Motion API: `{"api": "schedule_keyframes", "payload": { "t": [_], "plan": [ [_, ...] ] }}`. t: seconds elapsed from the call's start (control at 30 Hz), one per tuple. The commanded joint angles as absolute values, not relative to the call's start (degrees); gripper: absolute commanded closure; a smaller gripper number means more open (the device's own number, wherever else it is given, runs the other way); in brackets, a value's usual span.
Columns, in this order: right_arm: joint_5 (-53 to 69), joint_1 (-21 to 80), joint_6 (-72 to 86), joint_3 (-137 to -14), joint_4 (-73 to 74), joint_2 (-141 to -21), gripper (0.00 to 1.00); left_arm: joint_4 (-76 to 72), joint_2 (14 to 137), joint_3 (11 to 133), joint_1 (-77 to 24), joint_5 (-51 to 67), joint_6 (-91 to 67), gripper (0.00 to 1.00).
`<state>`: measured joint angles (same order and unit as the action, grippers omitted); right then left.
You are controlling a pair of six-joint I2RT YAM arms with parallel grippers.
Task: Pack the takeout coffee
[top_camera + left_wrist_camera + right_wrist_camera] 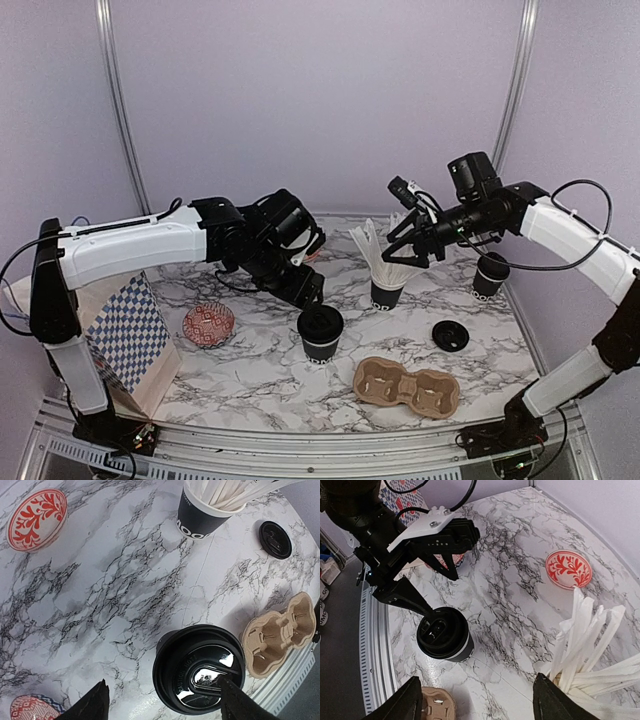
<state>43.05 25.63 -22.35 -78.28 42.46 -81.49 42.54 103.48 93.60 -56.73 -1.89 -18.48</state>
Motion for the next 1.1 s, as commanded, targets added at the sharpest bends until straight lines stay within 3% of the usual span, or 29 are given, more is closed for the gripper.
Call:
{"api": "schedule_keyframes", "payload": {
  "t": [0.0, 0.53, 1.07],
  "plan": [
    [45.1, 28.5, -21.7, -74.9, 43.3, -82.5, 0.3, 36.9, 100.6, 89.0, -56.1, -0.3, -23.4, 0.24],
    [37.6, 38.0, -18.7, -70.2, 40.6, -89.1, 0.5, 33.2, 100.2, 85.1, -54.6, 3.0, -24.0, 0.3],
    [43.7, 38.6, -20.4, -74.3, 43.9, -98.4, 0.52, 31.0, 100.5, 81.4, -53.3, 7.3, -22.4, 0.33]
  ]
}}
